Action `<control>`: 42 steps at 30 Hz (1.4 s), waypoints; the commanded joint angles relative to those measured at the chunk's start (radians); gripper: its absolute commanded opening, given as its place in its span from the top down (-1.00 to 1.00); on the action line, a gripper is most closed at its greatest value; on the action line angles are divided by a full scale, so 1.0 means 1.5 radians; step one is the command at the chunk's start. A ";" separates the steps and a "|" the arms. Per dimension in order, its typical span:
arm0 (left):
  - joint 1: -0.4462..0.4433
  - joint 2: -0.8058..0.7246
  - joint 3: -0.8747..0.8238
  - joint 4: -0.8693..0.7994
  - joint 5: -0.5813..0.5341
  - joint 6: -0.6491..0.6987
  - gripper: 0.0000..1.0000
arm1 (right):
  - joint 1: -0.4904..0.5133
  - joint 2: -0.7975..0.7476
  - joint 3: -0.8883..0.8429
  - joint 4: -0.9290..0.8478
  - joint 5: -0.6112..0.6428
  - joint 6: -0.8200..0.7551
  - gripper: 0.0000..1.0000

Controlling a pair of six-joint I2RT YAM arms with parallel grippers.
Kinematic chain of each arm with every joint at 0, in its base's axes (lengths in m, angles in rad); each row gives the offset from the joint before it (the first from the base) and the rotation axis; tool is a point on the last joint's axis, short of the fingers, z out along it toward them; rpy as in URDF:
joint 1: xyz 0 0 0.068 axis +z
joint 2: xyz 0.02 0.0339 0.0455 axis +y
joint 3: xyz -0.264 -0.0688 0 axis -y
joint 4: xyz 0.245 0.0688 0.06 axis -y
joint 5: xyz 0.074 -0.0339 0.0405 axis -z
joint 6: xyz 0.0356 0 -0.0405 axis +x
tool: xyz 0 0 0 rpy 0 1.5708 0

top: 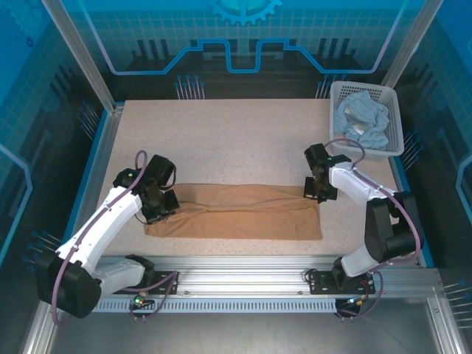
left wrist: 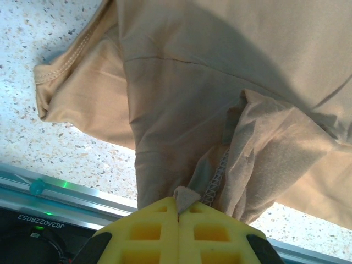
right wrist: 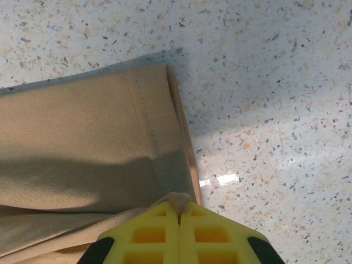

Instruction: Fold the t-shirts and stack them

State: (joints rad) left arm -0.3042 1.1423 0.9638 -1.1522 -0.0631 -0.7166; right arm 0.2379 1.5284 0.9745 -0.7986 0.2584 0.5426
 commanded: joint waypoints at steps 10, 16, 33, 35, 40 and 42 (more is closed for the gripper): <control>-0.031 0.003 0.008 -0.050 -0.049 -0.023 1.00 | -0.002 -0.055 -0.028 -0.045 0.021 0.048 0.33; -0.046 0.004 0.001 -0.058 -0.056 -0.036 1.00 | -0.004 -0.056 -0.001 -0.048 -0.015 0.085 0.29; -0.048 0.011 0.008 -0.054 -0.080 -0.021 1.00 | -0.039 0.093 0.038 -0.060 -0.055 0.143 0.21; -0.048 0.011 0.009 -0.052 -0.079 -0.020 1.00 | -0.040 0.082 0.021 -0.051 -0.060 0.139 0.19; -0.048 0.015 0.011 -0.047 -0.076 -0.019 1.00 | -0.042 0.039 0.006 -0.051 -0.054 0.138 0.33; -0.048 0.017 0.012 -0.047 -0.076 -0.018 1.00 | -0.042 0.033 0.011 -0.063 -0.050 0.135 0.45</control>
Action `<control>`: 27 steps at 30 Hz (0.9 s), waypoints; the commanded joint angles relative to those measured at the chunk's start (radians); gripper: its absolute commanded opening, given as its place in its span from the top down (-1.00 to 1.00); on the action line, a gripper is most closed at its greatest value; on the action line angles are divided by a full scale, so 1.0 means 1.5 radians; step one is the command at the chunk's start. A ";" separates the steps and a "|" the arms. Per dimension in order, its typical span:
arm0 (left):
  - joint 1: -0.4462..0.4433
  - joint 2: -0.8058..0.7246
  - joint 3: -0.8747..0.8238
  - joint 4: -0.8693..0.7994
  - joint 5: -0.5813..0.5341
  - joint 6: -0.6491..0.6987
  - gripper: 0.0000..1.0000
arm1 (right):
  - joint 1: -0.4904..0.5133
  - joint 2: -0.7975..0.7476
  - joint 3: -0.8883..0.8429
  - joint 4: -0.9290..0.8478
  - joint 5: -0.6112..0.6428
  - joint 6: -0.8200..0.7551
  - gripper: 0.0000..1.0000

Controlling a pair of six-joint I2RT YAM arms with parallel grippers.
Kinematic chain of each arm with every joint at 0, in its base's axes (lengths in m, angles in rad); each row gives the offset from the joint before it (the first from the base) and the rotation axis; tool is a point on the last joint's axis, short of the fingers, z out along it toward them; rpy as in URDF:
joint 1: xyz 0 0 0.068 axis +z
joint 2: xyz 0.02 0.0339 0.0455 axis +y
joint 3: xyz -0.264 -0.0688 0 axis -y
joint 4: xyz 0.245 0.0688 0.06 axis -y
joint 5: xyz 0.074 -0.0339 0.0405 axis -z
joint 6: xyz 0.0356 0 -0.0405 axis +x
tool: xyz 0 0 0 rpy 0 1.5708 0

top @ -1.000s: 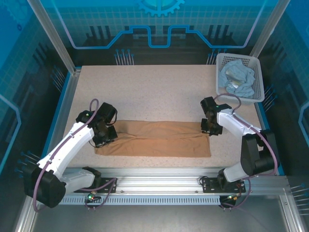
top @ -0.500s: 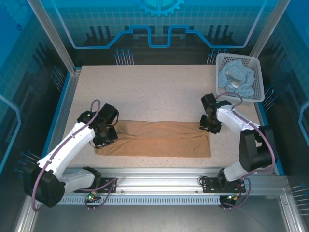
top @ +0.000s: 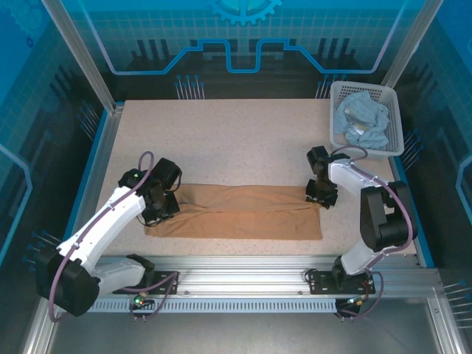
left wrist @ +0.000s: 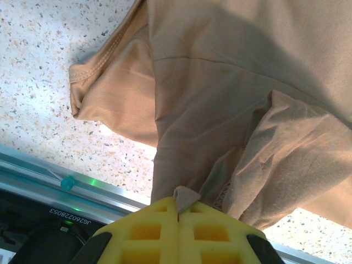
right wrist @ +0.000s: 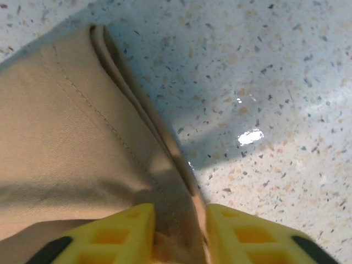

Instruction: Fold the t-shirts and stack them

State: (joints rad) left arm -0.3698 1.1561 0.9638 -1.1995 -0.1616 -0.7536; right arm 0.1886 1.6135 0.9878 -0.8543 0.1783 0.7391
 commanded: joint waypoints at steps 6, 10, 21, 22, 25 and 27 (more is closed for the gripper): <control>-0.005 0.010 0.012 -0.012 -0.011 0.007 1.00 | -0.010 -0.052 -0.022 -0.037 0.000 0.000 0.75; -0.005 0.010 0.014 -0.010 -0.010 0.005 1.00 | -0.013 -0.055 -0.023 -0.035 0.001 0.008 0.97; -0.007 0.011 0.057 -0.042 -0.042 0.020 1.00 | -0.001 -0.069 0.003 -0.039 0.023 -0.021 1.00; -0.006 0.010 0.058 -0.045 -0.043 0.020 1.00 | 0.002 -0.073 -0.002 -0.039 0.026 -0.024 1.00; -0.008 0.007 0.046 -0.045 -0.030 0.018 1.00 | 0.007 -0.081 -0.025 -0.039 0.029 -0.027 1.00; -0.012 0.012 0.028 -0.040 -0.018 0.017 1.00 | 0.012 -0.081 -0.045 -0.033 0.028 -0.025 0.98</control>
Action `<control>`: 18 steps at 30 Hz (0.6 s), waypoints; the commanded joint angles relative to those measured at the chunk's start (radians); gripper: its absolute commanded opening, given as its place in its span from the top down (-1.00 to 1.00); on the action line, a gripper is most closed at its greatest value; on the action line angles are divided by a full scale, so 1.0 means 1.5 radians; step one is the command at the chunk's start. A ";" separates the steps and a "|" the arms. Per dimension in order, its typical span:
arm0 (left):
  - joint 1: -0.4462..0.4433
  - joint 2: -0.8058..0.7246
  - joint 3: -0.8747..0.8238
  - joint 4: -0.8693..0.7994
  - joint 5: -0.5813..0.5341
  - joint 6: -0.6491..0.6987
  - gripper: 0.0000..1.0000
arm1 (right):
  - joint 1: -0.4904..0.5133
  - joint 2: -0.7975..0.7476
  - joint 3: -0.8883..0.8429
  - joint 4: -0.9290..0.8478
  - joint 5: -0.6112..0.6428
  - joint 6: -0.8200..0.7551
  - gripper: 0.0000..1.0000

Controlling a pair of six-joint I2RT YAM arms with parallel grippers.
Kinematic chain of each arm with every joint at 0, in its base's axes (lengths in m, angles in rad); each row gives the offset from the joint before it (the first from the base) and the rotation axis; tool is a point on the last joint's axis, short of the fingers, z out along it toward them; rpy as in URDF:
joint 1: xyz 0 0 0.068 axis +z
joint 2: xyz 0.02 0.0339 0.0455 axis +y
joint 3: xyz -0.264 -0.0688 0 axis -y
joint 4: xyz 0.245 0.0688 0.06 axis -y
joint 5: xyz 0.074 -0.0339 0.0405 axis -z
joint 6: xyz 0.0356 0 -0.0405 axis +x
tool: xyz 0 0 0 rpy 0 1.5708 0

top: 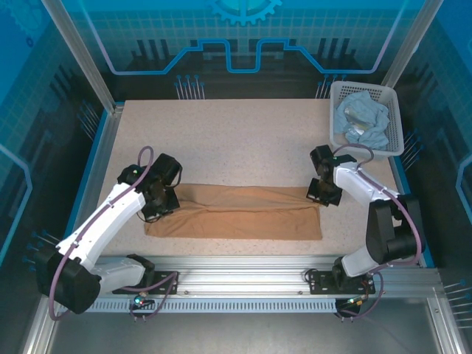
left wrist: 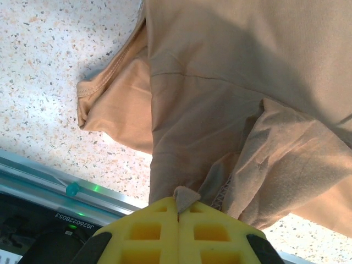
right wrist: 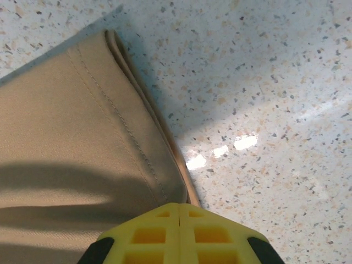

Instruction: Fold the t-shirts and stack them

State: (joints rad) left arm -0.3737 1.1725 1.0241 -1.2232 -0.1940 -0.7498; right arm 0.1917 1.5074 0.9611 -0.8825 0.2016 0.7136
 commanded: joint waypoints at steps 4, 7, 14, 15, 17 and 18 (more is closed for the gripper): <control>-0.020 0.024 -0.046 -0.006 0.027 0.011 1.00 | 0.012 -0.001 -0.059 -0.001 0.007 0.001 0.69; -0.024 0.038 -0.058 0.005 0.028 0.006 1.00 | 0.006 -0.012 -0.072 -0.016 0.008 0.016 0.43; -0.025 0.050 -0.032 -0.006 0.026 0.005 0.56 | 0.005 -0.093 -0.058 -0.039 0.005 0.047 0.29; -0.025 0.049 -0.016 -0.011 0.020 0.005 0.42 | 0.005 -0.096 -0.049 -0.036 -0.005 0.052 0.37; -0.025 0.047 0.018 -0.010 0.013 0.005 0.22 | 0.007 -0.099 -0.032 -0.024 -0.023 0.063 0.59; -0.025 0.051 0.041 -0.008 0.010 0.008 0.17 | 0.007 -0.096 -0.028 -0.015 -0.031 0.070 0.69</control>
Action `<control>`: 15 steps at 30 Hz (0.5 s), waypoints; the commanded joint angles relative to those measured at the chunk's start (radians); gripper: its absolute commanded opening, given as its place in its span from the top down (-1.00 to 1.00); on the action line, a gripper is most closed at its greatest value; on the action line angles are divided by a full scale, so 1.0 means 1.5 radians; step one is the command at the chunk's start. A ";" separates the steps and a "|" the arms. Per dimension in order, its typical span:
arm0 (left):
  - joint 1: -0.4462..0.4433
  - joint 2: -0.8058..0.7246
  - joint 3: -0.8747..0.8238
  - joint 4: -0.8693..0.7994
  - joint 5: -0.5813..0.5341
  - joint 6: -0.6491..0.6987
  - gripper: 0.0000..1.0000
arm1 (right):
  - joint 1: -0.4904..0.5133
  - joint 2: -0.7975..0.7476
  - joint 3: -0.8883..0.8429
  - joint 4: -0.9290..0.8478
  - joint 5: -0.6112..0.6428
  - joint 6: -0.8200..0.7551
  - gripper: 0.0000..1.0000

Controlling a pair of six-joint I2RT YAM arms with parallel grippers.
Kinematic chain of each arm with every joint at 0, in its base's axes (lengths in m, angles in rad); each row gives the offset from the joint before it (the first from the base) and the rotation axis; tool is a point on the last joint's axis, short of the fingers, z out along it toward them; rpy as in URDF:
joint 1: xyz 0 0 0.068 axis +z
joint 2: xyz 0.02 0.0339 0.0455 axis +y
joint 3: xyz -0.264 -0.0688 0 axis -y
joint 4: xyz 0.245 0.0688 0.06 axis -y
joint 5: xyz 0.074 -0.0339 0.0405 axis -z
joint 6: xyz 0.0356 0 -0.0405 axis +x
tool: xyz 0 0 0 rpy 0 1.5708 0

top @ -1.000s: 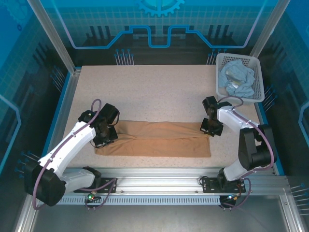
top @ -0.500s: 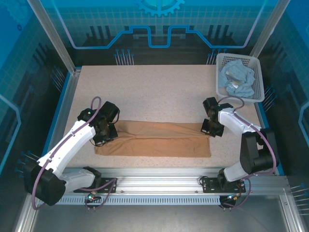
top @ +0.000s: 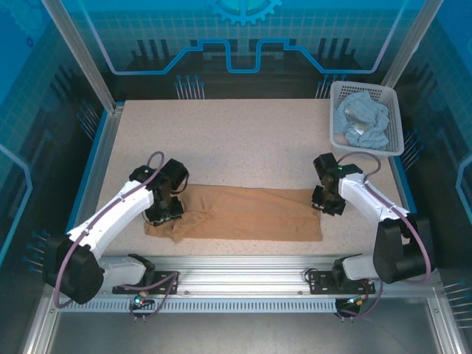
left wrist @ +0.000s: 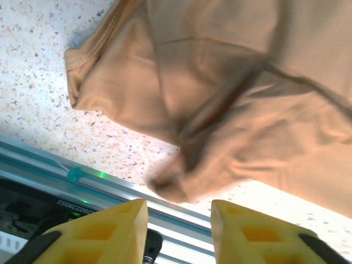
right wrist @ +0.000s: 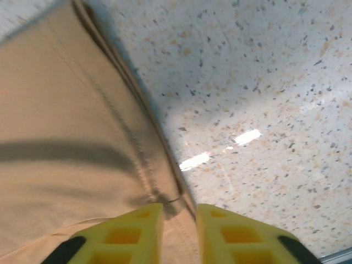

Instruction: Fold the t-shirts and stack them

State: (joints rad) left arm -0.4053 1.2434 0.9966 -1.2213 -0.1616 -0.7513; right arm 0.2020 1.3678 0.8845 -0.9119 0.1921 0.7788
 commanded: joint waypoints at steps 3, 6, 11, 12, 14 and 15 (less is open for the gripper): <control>0.010 0.040 0.123 0.014 -0.012 0.019 0.14 | -0.003 0.028 0.033 0.051 -0.071 0.035 0.79; 0.069 0.106 0.148 0.085 0.049 0.019 0.25 | -0.003 0.081 0.058 0.086 -0.097 0.036 0.80; 0.151 0.249 0.152 0.213 0.153 -0.009 0.49 | -0.016 0.187 0.099 0.107 -0.107 0.043 0.80; 0.161 0.279 0.152 0.231 0.161 -0.010 0.54 | -0.019 0.213 0.112 0.101 -0.105 0.043 0.80; 0.176 0.333 0.159 0.243 0.157 -0.003 0.58 | -0.025 0.262 0.143 0.071 -0.089 0.041 0.80; 0.187 0.363 0.166 0.240 0.149 0.004 0.60 | -0.027 0.285 0.163 0.049 -0.078 0.041 0.80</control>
State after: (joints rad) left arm -0.1520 1.7229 1.2217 -0.9077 0.0151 -0.7536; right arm 0.1806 1.7290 1.0668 -0.7807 0.0601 0.8242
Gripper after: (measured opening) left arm 0.203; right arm 0.101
